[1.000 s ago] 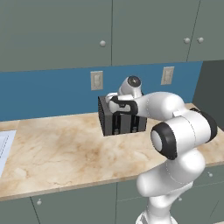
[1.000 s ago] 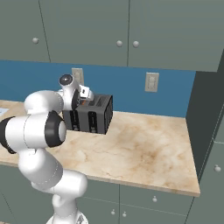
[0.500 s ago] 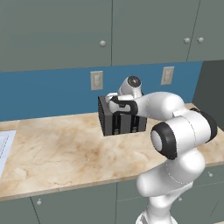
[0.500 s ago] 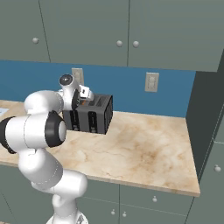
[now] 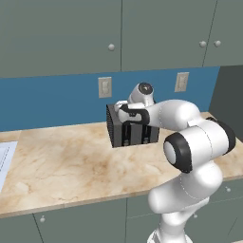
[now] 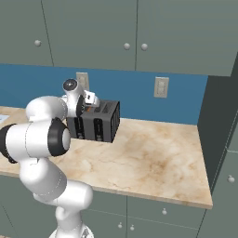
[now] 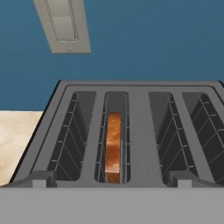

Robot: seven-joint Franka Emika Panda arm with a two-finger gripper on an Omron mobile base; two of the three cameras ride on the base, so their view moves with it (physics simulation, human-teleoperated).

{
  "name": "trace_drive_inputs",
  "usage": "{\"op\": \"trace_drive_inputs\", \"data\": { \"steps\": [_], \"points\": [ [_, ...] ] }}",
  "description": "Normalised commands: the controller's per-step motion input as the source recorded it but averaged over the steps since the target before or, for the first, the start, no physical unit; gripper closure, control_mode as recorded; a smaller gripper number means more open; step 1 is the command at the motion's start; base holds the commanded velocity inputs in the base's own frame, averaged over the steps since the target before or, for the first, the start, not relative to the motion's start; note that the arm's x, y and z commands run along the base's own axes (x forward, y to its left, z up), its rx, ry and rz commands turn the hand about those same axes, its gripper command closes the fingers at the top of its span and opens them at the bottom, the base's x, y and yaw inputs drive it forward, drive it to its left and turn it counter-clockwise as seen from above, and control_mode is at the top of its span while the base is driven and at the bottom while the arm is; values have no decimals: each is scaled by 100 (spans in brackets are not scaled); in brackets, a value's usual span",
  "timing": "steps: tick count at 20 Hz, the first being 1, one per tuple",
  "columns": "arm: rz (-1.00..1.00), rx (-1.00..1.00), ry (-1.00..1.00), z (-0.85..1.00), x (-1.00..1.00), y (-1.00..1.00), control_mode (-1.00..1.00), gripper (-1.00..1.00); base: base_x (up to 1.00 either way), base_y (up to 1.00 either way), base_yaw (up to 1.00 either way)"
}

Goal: Start the toaster. Once the lever pops up, take the bread to the plate on the dining counter.

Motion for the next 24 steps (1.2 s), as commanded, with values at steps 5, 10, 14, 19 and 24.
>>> {"op": "trace_drive_inputs", "data": {
  "steps": [5,10,14,19,24],
  "points": [
    [0,0,0,0,0,0,-100,-100,0,0,0],
    [0,0,0,0,0,0,-100,-100,0,0,0],
    [0,0,0,0,0,0,-100,-100,0,0,0],
    [0,0,0,0,0,0,-100,-100,0,0,0],
    [0,0,0,0,0,0,-100,-100,0,0,0]
  ]
}}
